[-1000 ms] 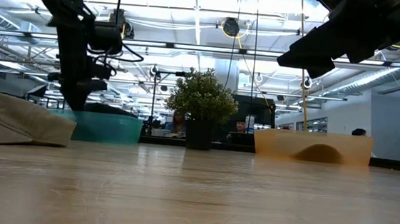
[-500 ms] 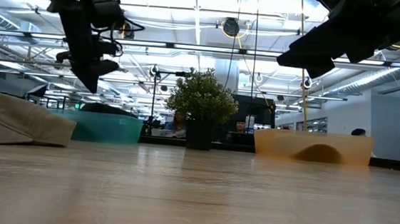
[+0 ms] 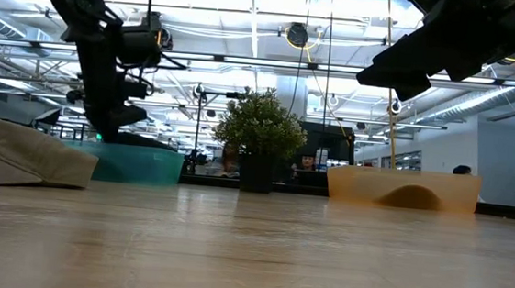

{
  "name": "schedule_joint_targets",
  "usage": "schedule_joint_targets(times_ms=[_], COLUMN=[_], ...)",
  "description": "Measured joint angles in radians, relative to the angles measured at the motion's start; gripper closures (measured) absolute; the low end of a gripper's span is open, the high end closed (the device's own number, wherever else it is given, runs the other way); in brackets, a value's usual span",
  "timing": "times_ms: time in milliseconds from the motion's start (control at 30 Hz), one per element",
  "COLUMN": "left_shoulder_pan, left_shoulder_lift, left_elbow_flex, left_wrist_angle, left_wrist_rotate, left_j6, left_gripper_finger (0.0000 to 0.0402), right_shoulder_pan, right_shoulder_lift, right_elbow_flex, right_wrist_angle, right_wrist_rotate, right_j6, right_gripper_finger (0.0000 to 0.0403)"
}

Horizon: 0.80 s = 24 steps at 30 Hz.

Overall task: Pick & Place hat
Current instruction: Put the left black cap into the green bin

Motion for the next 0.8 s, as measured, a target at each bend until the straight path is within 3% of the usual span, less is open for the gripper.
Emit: schedule_joint_targets(times_ms=[367, 800], left_shoulder_pan=[-0.001, 0.000], left_shoulder_lift=[-0.003, -0.015], left_elbow_flex=[-0.090, -0.088], left_wrist_angle=[0.081, 0.059], left_wrist_rotate=[-0.008, 0.026], left_j6=[-0.011, -0.010], left_gripper_finger=[0.0392, 0.0392], right_shoulder_pan=[0.000, 0.000], right_shoulder_lift=[0.000, 0.000], right_elbow_flex=[0.000, 0.000], right_wrist_angle=[0.000, -0.004], right_wrist_rotate=[0.000, -0.001], right_j6=[0.004, 0.004], right_gripper_finger=[0.0259, 0.0259])
